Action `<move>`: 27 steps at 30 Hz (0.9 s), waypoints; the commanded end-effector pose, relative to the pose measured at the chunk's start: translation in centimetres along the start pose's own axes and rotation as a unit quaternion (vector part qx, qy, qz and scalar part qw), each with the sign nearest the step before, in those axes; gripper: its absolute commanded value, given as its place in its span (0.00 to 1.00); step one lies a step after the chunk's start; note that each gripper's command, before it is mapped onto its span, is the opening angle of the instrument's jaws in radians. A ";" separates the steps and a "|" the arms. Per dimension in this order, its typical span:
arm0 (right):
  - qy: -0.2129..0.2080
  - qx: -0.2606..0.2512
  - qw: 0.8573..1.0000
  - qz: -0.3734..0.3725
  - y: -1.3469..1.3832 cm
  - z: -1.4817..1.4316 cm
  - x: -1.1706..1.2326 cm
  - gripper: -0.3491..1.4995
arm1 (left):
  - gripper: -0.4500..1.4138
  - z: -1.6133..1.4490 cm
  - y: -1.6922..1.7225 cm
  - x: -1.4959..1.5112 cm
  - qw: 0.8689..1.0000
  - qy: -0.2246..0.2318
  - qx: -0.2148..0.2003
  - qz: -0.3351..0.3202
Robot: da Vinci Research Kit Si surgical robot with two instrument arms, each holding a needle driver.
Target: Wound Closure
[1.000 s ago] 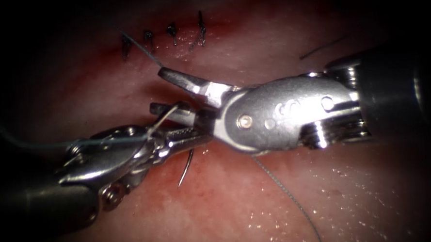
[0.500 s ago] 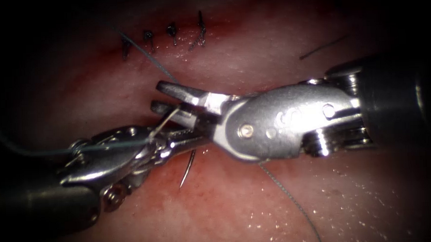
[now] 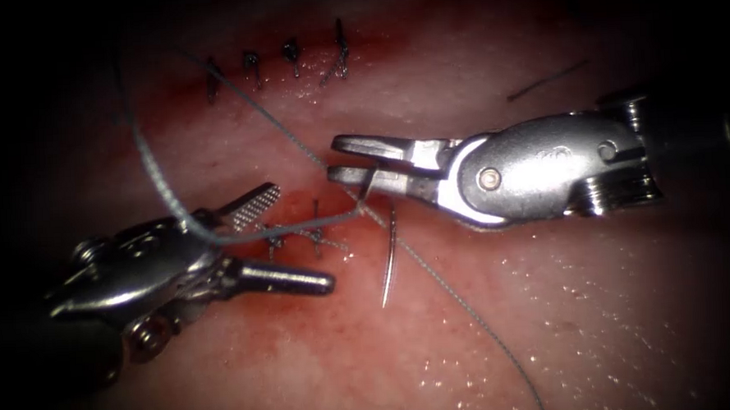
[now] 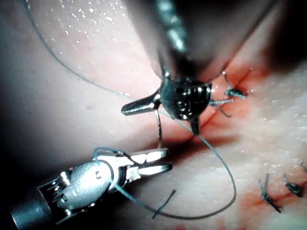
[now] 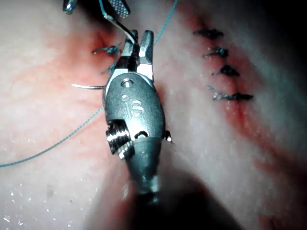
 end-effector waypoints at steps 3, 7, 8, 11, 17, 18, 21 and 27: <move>0.013 0.005 1.000 0.006 0.10 0.12 -0.38 0.00 | 0.86 0.07 0.01 -0.11 1.000 -0.008 -0.008 0.002; 0.023 -0.003 1.000 0.002 0.30 0.19 -0.52 0.00 | 0.85 0.11 0.01 -0.20 1.000 -0.021 -0.016 0.009; 0.027 -0.006 1.000 0.002 0.34 0.20 -0.52 0.00 | 0.85 0.14 0.01 -0.23 0.999 -0.024 -0.018 0.011; 0.036 -0.012 0.999 0.005 0.44 0.23 -0.49 0.00 | 0.84 0.20 0.00 -0.33 0.999 -0.034 -0.024 0.018; 0.050 -0.029 0.998 -0.017 0.66 0.24 -0.35 0.00 | 0.84 0.30 -0.03 -0.44 0.998 -0.048 -0.025 0.030; 0.050 -0.033 0.998 -0.018 0.69 0.22 -0.32 0.00 | 0.84 0.32 -0.04 -0.44 0.998 -0.048 -0.026 0.030; 0.057 -0.038 0.998 -0.011 0.82 0.14 -0.22 0.00 | 0.82 0.40 -0.06 -0.43 0.998 -0.046 -0.024 0.028; 0.068 -0.056 0.996 0.013 1.06 -0.16 0.03 0.00 | 0.77 0.67 -0.17 -0.46 0.999 -0.042 -0.022 0.026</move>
